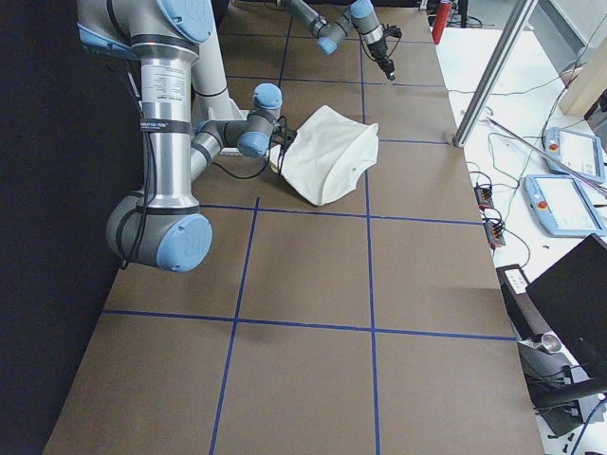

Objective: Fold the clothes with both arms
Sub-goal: 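Drag the folded shirt with the right gripper toward the robot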

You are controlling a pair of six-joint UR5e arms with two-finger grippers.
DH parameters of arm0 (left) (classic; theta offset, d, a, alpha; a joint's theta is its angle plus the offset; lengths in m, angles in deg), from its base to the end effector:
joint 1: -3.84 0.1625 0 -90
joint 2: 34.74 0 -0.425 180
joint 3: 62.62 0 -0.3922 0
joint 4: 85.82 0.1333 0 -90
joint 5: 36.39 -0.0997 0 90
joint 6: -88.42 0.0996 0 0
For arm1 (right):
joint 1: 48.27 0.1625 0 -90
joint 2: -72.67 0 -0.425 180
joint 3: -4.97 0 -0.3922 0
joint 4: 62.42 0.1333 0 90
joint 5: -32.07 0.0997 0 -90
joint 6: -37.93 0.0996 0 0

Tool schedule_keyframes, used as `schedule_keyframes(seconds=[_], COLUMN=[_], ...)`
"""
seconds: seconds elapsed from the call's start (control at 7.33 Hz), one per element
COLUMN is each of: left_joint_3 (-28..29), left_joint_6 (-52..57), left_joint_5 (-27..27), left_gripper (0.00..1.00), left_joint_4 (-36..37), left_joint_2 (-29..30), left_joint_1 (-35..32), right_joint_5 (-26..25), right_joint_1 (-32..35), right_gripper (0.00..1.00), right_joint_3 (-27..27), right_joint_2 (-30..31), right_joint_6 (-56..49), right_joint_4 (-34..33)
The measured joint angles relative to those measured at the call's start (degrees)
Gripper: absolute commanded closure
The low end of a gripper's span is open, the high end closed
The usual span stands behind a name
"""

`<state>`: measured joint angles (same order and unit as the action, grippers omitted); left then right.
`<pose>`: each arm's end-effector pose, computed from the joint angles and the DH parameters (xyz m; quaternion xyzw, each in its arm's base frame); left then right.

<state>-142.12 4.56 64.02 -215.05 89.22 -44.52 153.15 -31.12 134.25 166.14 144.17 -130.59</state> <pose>0.3989 -0.6221 0.3152 0.1683 0.4960 -0.2623 0.8104 -0.3750 -0.2014 0.3187 -0.2310 -0.4663 0.1188 0.8456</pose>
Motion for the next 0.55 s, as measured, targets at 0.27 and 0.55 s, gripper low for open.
schedule_keyframes(seconds=[0.27, 0.55], left_joint_3=[-2.1, -5.5], left_joint_6=[-2.1, -7.7], left_joint_5=[5.4, 13.2], left_gripper=[0.54, 0.53], left_joint_4=[-0.4, -0.8], left_joint_2=[0.1, 0.1], left_joint_1=[0.0, 0.4], right_joint_5=[-5.8, -12.8], right_joint_1=[-13.5, -12.8], right_gripper=[0.00, 0.00], right_joint_3=[1.9, 1.4], right_joint_2=[1.5, 1.6], right_joint_6=[4.9, 5.7], right_joint_4=[-0.2, -0.6])
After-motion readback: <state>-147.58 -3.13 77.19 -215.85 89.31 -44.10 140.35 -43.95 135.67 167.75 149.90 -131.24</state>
